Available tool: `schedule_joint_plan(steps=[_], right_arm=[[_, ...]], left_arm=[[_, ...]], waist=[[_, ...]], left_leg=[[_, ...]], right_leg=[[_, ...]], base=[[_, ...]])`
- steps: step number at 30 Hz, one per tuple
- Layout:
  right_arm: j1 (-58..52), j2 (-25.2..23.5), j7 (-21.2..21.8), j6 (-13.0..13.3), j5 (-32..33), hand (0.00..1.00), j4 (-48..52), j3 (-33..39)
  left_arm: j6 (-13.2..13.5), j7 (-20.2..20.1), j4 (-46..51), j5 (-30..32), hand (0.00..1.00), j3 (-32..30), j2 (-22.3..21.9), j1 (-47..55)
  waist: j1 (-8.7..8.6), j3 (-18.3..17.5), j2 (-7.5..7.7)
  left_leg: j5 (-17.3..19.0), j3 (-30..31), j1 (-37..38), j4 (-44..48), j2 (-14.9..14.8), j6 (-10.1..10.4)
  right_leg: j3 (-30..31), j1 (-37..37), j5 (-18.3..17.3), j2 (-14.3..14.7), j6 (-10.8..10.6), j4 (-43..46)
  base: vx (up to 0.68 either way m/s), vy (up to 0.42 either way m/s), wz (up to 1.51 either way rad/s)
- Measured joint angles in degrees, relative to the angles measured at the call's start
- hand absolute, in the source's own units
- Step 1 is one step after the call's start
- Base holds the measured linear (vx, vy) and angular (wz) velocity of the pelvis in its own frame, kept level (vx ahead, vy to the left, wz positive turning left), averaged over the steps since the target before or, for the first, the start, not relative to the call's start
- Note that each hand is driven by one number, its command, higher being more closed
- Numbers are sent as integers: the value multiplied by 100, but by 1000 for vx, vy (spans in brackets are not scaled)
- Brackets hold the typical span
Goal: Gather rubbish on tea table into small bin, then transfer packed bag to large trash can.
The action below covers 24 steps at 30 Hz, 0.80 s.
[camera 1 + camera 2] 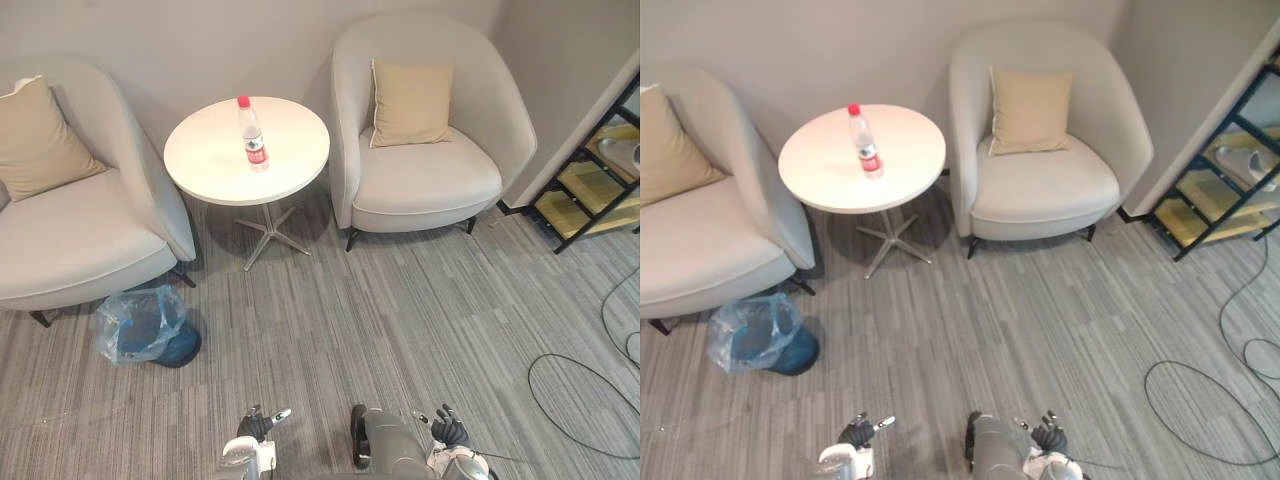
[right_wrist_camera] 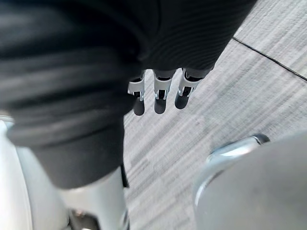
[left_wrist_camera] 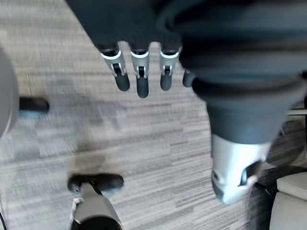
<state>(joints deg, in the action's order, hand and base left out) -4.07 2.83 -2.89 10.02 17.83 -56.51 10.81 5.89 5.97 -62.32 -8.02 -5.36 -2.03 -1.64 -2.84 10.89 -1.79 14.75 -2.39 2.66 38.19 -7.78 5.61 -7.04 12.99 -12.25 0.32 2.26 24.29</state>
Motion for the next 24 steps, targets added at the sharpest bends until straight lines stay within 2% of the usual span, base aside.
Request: schedule_joint_plan(steps=[1, 3, 5, 7, 8, 9, 10, 11, 13, 14, 15, 16, 17, 18, 19, 20, 22, 23, 24], right_arm=[[-29, -6, -33, -33, 8, 0, 61, -52], [-52, -59, -62, -39, 8, 0, 66, -113], [-110, -51, -83, -48, 9, 0, 59, -180], [-96, -48, -135, -51, 5, 0, 24, -210], [-99, -34, -156, -43, -33, 0, -54, -211], [-78, 1, -182, -53, -108, 0, -142, -213], [-48, 28, -196, -61, -228, 0, -215, -257], [18, 27, -205, -96, -325, 0, -351, -435], [78, -44, -191, -144, -467, 0, -377, -558], [83, -48, -183, -155, -477, 0, -413, -570], [106, -42, -164, -163, -500, 0, -502, -574], [136, -48, -148, -153, -566, 0, -497, -507], [138, -44, -107, -151, -597, 0, -482, -434], [137, -53, -91, -150, -624, 0, -479, -416], [140, -43, -48, -150, -661, 0, -455, -425], [139, -43, -43, -155, -666, 0, -431, -423], [131, -32, -29, -155, -669, 0, -294, -410], [157, -27, -21, -152, -667, 0, -249, -395], [169, -40, -21, -152, -670, 0, -232, -370]], left_arm=[[3, 1, 113, -5, 0, -19, -17, -3], [12, 6, 221, -27, 0, 36, -11, -16], [28, 9, 272, -112, 0, 154, -67, -83], [75, 11, 313, -121, 0, 375, -55, -112], [89, 17, 312, -116, 0, 477, -46, -113], [94, 22, 306, -112, 0, 604, -39, -113], [96, 23, 286, -109, 0, 753, -10, -126], [103, 17, 171, -107, 0, 902, 77, -195], [64, 5, -129, -102, 0, 1060, 171, -323], [63, 5, -158, -102, 0, 1120, 195, -343], [63, 3, -209, -98, 0, 1218, 243, -341], [39, -2, -323, -97, 0, 1379, 260, -341], [-1, -12, -403, -96, 0, 1476, 302, -341], [-12, -12, -457, -95, 0, 1550, 324, -343], [-22, -10, -506, -95, 0, 1555, 332, -377], [-25, -9, -553, -96, 0, 1528, 342, -365], [-39, -9, -573, -90, 0, 1467, 341, -365], [-46, -7, -572, -71, 0, 1345, 337, -357], [-52, -7, -571, -44, 0, 1277, 341, -315]], waist=[[52, 50, 17], [127, 144, 80], [223, 144, 125], [263, 151, 147], [271, 147, 150], [293, 125, 122], [345, 120, 116], [384, 39, 196], [301, -42, 355], [315, -63, 389], [333, -80, 415], [287, -83, 414], [251, -81, 412], [203, -83, 414], [193, -94, 433], [196, -101, 446], [150, -83, 398], [88, -61, 362], [15, -60, 361]], left_leg=[[11, -43, -396, 966, -278, 54], [106, -348, -707, 1412, -459, 67], [232, -760, -1123, 1066, -449, -34], [227, -1059, -1451, -258, -89, -126], [68, -1052, -1452, -917, 100, -104], [-346, -998, -1436, -1867, 313, -156], [-978, -881, -1429, -2230, 455, -288], [-1231, -903, -1318, -2417, 603, -397], [-1014, -1053, -1227, -2335, 699, -525], [-1003, -1120, -1187, -2327, 708, -529], [-987, -1195, -938, -2419, 741, -554], [-956, -1154, -561, -2615, 775, -601], [-919, -1070, -265, -2769, 806, -655], [-856, -989, -102, -2847, 838, -704], [-689, -844, 216, -2996, 847, -679], [-651, -778, 459, -3148, 844, -648], [-651, -620, 599, -3221, 754, -648], [-652, -470, 632, -3219, 659, -647], [-641, -321, 650, -3213, 581, -630]], right_leg=[[-57, -304, -134, 118, 133, -95], [-144, -843, -210, 140, 249, -250], [-205, -1336, -212, 88, 229, -695], [-198, -1730, -243, -59, 129, -1105], [-185, -1829, -264, -106, 87, -1184], [-136, -1965, -311, -137, 5, -1289], [-26, -2049, -347, -153, -57, -1346], [172, -2113, -392, -247, -138, -1402], [411, -2025, -386, -400, -197, -1173], [503, -1933, -396, -422, -215, -942], [640, -1641, -336, -428, -406, -70], [692, -1345, -85, -441, -830, 1006], [725, -1088, 71, -472, -948, 1765], [726, -958, -12, -527, -874, 2191], [594, -748, -263, -596, -729, 2739], [429, -517, -485, -695, -598, 2912], [353, -179, -704, -690, -507, 2620], [399, -44, -747, -615, -496, 2111], [496, 8, -644, -558, -525, 1311]], base=[[404, -232, 15], [384, -209, 12], [386, -124, 10], [384, -20, 8], [304, 31, -5], [405, 77, -20], [448, 128, -41], [470, 133, -37], [514, 146, -20], [426, 139, -31], [359, 123, -30], [356, 113, -16], [353, 90, 12], [357, -14, 33], [343, -46, 39], [381, -89, 43], [233, -106, 47], [241, -171, 76], [305, -249, 82]])
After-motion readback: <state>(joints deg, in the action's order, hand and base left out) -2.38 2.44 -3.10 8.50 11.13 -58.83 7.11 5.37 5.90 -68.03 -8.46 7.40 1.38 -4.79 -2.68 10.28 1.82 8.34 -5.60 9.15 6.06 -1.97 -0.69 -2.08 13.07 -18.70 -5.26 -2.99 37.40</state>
